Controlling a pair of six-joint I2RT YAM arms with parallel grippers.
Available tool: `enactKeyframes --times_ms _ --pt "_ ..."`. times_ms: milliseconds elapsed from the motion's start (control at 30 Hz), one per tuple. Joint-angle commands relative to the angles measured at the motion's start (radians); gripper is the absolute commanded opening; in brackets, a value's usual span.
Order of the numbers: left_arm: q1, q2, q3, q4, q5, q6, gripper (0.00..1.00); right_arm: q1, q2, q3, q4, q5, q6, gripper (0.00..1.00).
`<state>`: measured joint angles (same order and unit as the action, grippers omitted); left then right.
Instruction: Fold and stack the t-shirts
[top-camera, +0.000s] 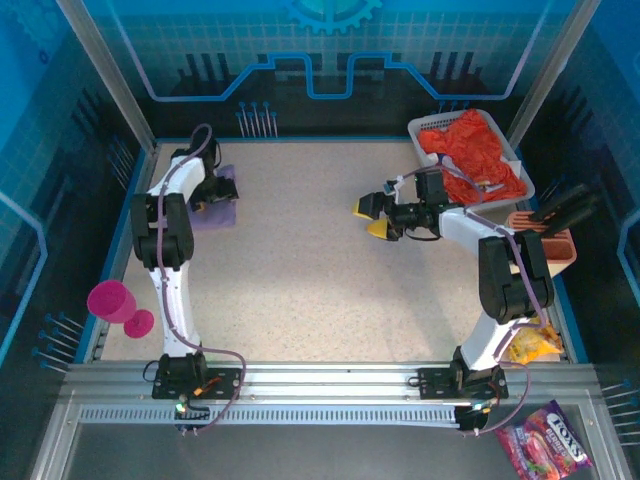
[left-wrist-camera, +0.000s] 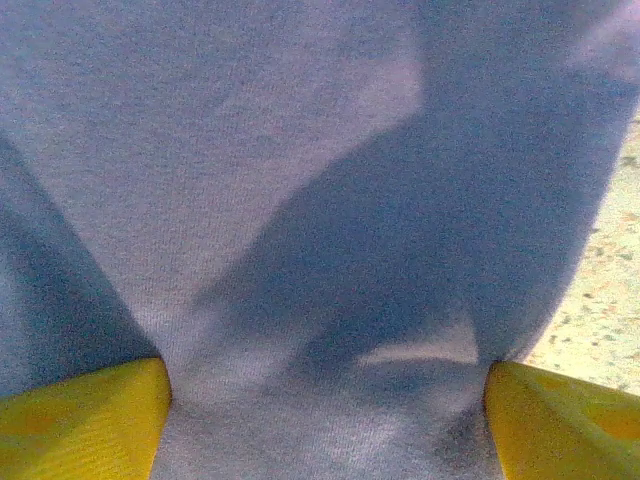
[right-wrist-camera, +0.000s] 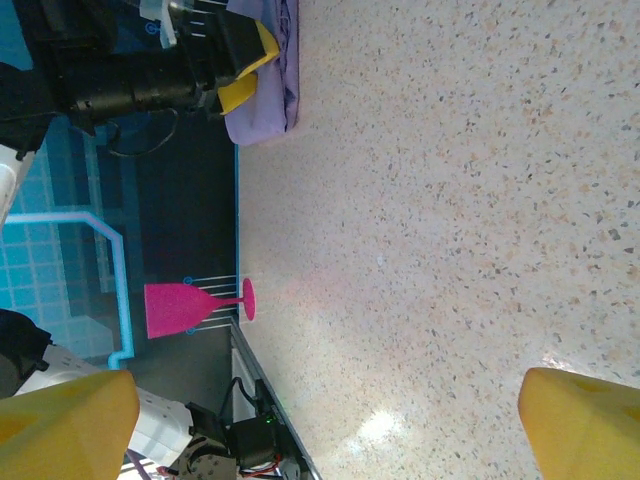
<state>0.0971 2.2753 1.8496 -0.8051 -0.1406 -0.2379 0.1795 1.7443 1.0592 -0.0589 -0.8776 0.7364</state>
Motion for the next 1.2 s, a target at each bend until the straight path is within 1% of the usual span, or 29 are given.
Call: enactKeyframes --times_ms 0,333,467,533,600,700,800,900,967,1000,1100,1167 --pt "0.017 -0.007 -0.061 0.008 -0.009 -0.012 0.82 -0.009 -0.023 -0.013 0.028 -0.033 0.005 0.98" --pt "0.051 -0.126 -0.329 0.119 0.005 -0.023 0.79 -0.010 -0.019 -0.022 0.055 -0.043 0.014 0.98" --pt "0.055 -0.176 -0.411 0.141 -0.004 -0.026 0.77 -0.010 -0.021 -0.030 0.068 -0.051 0.024 0.98" --pt "0.058 -0.184 -0.428 0.147 0.008 -0.019 0.76 -0.009 -0.028 -0.034 0.068 -0.051 0.023 0.98" --pt "0.058 -0.177 -0.412 0.125 0.022 -0.003 0.72 -0.011 -0.029 -0.033 0.064 -0.053 0.019 0.98" --pt "0.056 -0.182 -0.404 0.116 0.021 0.008 0.72 -0.009 -0.034 -0.039 0.064 -0.054 0.018 0.98" --pt "0.052 -0.229 -0.412 0.119 0.035 0.010 0.75 -0.010 -0.039 -0.043 0.065 -0.054 0.018 0.98" --pt "0.040 -0.316 -0.426 0.134 0.058 0.009 0.85 -0.010 -0.038 -0.039 0.062 -0.059 0.018 0.98" --pt "0.027 -0.361 -0.413 0.124 0.071 0.019 0.93 -0.009 -0.037 -0.035 0.062 -0.058 0.019 0.98" --pt "0.018 -0.382 -0.403 0.115 0.072 0.025 0.95 -0.008 -0.037 -0.034 0.062 -0.058 0.020 0.98" --pt "-0.011 -0.422 -0.378 0.089 0.049 0.029 0.96 -0.003 -0.039 -0.031 0.062 -0.058 0.020 0.98" --pt "-0.028 -0.436 -0.375 0.086 0.065 0.018 0.97 -0.003 -0.040 -0.033 0.062 -0.058 0.019 0.98"
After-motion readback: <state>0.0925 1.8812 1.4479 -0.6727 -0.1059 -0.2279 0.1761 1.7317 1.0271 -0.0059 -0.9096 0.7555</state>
